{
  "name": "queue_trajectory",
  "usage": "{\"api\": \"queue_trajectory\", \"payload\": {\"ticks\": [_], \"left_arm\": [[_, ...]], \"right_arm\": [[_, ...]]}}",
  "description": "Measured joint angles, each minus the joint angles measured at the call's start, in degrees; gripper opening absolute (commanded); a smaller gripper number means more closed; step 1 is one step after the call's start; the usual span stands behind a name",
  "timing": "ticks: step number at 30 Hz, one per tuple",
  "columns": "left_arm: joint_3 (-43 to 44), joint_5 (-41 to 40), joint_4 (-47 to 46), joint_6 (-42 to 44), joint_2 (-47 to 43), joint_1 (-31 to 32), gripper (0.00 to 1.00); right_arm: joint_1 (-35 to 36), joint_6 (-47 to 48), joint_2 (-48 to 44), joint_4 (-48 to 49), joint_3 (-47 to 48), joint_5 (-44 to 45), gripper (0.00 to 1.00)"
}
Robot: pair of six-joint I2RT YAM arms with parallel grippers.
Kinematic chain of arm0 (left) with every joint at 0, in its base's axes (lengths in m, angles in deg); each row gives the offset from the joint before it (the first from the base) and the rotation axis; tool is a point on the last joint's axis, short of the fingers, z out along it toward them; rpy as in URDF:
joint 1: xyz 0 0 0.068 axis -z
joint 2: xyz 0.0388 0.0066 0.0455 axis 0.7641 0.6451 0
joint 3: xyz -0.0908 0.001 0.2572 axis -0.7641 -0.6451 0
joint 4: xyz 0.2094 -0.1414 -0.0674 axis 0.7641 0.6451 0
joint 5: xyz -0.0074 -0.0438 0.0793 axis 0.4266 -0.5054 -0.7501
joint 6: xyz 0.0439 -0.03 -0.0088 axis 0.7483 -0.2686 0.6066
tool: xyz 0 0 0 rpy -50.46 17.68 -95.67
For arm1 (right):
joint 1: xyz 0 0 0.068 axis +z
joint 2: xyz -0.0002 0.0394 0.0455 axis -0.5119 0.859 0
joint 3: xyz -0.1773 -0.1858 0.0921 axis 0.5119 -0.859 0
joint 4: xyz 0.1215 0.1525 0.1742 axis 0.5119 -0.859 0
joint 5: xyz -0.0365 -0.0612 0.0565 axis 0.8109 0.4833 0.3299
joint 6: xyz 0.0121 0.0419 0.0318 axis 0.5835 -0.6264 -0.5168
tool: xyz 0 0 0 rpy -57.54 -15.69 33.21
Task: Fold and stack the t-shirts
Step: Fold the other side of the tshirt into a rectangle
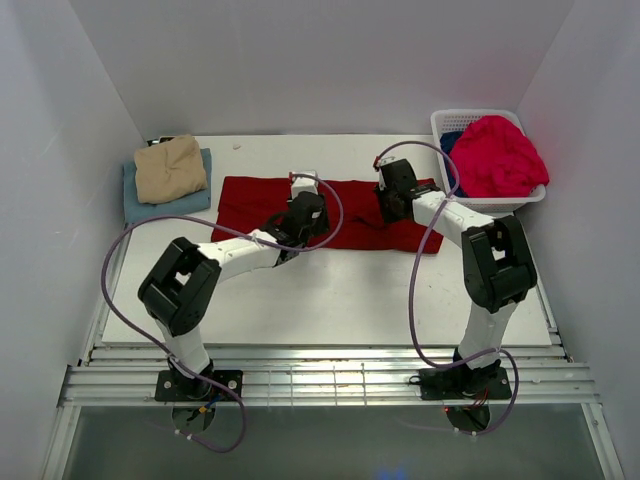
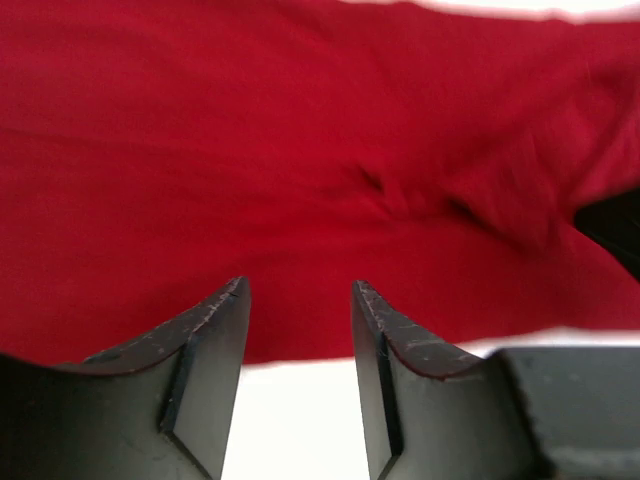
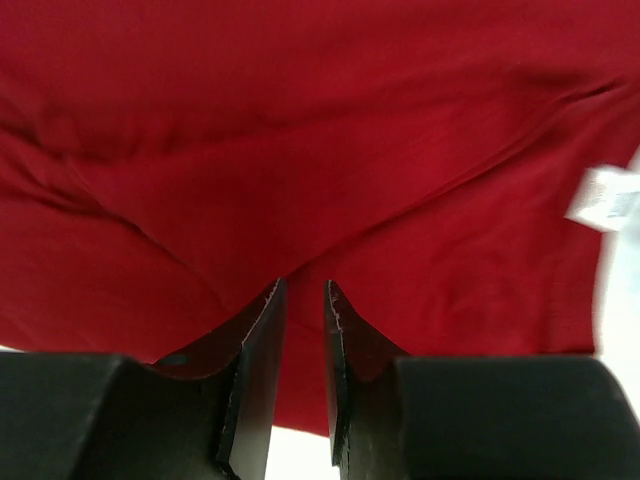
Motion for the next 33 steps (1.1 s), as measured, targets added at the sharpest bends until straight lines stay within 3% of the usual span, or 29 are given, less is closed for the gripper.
{"api": "queue_trajectory", "payload": {"ticks": [8,33], "left_arm": [[1.03,4.00,-0.09,0.02,5.07,4.46,0.55],[1.92,2.56,-0.28,0.02,8.90,4.52,0.52]], "right_arm": [[0.31,-0.22,3.48,-0.74,-0.44,-4.13,0.28],[1.03,-0.42,4.61,-0.28,-0.04,-8.50,0.38]]}}
